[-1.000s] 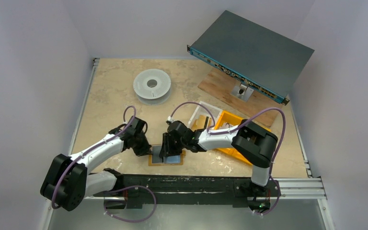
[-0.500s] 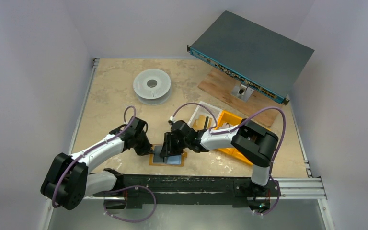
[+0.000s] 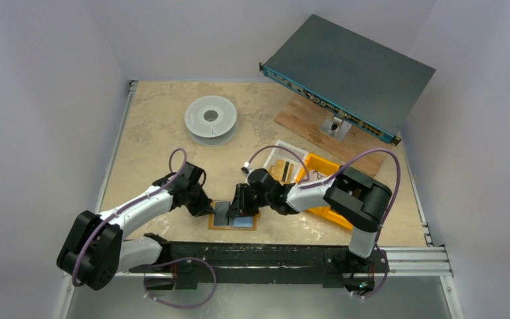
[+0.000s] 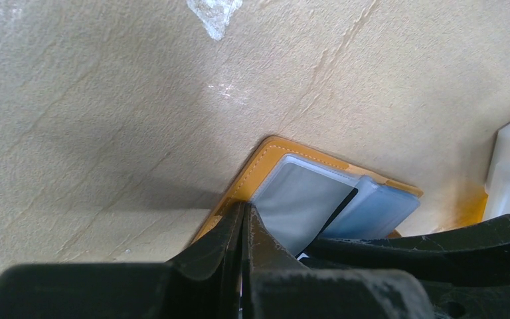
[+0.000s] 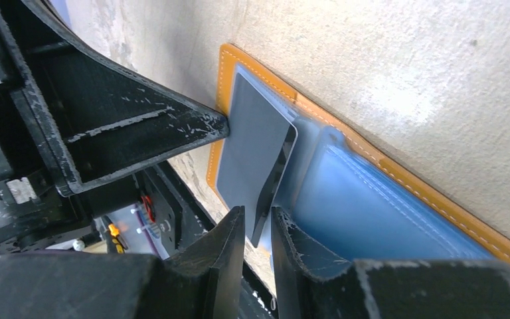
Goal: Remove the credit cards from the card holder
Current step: Remove the credit card from the card holder.
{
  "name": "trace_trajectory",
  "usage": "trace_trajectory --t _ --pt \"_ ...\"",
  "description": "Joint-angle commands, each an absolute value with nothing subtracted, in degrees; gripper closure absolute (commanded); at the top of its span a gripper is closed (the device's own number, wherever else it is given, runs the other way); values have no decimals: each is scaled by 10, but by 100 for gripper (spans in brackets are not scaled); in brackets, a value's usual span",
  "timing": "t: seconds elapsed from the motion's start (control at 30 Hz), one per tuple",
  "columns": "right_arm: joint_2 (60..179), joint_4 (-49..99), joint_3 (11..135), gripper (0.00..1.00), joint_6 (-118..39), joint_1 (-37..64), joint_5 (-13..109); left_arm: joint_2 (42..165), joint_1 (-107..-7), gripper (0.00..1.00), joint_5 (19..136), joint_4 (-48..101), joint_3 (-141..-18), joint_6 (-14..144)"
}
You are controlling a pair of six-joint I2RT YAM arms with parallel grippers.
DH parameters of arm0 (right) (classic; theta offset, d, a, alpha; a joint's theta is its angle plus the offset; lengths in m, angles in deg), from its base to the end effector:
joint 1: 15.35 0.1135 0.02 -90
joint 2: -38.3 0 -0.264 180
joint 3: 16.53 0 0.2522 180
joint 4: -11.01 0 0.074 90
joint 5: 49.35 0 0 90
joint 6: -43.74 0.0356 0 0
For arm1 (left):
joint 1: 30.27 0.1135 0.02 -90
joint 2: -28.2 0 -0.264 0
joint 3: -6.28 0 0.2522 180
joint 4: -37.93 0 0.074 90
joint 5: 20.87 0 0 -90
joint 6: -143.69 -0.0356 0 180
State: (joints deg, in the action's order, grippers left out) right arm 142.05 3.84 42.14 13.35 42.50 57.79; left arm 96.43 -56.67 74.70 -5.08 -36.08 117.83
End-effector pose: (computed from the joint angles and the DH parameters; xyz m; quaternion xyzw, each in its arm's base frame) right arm 0.1753 0.2986 0.1250 -0.0518 0.8893 0.4406 0.1109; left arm 0.1673 -0.0869 0.1465 -0.3091 0.9320 -0.1637 0.0949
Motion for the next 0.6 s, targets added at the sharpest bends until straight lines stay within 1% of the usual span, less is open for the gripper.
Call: trace_trajectory --t 0.0,0.13,0.27,0.37,0.47,0.57 --pt "1426 -24 419 80 154 423 613 984 -574 100 719 -92 -340 1185" --pt "1436 -28 424 86 158 423 617 985 -574 100 723 -89 -337 1186" --pt "1435 -25 422 89 159 422 613 987 -574 100 726 -84 -333 1188" --pt "1436 -16 422 89 157 421 608 987 -574 100 731 -77 -329 1190" --pt "1439 -8 424 87 154 421 604 987 -574 100 734 -75 -328 1192" --pt "1439 -9 423 88 154 421 603 987 -574 100 733 -76 -328 1193"
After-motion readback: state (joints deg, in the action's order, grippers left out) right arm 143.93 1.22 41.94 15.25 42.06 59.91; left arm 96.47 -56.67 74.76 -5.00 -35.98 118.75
